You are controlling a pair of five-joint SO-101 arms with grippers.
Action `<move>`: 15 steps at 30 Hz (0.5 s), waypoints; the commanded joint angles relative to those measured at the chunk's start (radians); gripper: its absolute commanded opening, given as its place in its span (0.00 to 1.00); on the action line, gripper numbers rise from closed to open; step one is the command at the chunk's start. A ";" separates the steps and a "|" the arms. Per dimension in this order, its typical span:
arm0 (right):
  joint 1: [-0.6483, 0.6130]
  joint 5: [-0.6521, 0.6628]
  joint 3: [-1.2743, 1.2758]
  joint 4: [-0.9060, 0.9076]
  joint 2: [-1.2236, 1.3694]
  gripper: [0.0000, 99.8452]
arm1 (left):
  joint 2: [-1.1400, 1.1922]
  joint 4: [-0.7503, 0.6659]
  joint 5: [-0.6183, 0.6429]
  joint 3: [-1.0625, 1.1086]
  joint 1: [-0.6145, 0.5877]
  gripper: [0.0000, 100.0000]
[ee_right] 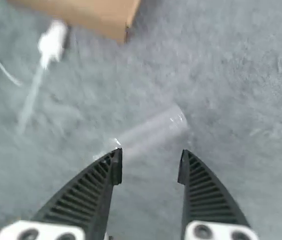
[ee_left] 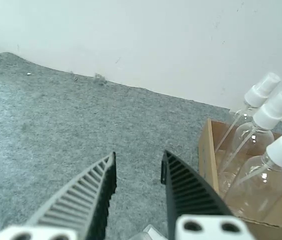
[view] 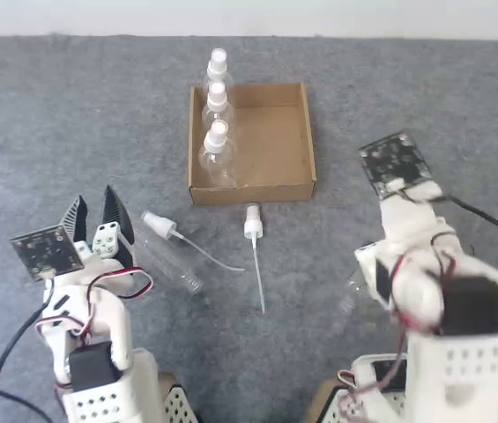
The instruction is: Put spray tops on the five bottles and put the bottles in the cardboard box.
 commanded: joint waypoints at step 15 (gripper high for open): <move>0.200 0.852 0.244 -0.093 0.059 0.32 | -0.015 -0.032 0.014 -0.010 -0.006 0.14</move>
